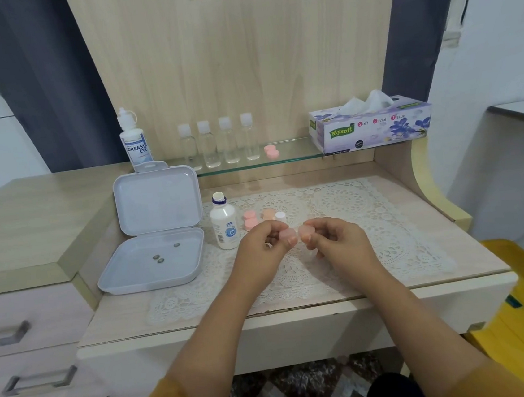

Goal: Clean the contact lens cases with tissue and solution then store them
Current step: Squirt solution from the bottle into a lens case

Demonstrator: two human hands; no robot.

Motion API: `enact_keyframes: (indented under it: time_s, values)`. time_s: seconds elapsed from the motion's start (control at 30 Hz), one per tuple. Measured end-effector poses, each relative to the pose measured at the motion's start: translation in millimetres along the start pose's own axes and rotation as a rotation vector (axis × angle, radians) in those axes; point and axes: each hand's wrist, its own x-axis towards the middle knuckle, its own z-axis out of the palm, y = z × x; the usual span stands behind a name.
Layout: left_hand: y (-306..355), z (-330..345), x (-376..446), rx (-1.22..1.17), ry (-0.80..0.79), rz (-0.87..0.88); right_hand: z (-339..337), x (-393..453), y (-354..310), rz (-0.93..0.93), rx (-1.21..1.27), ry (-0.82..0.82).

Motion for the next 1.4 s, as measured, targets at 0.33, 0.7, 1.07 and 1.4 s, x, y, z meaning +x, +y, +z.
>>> enact_keyframes:
  time_s: [0.33,0.7,1.07,1.4]
  values:
    - [-3.7,-3.8,1.6,0.01,-0.066,0.005,-0.4,0.1,3.6,-0.02,-0.026,-0.011]
    - [-6.3,-7.4,2.8,0.036,-0.141,0.019,-0.2,2.5,8.1,-0.018,-0.033,-0.022]
    - [-4.7,-6.3,-3.5,-0.018,-0.065,-0.001,1.7,6.3,12.2,-0.021,-0.119,-0.008]
    - [-6.6,-6.4,-5.4,-0.041,-0.034,-0.051,1.3,5.1,10.4,-0.025,-0.096,-0.014]
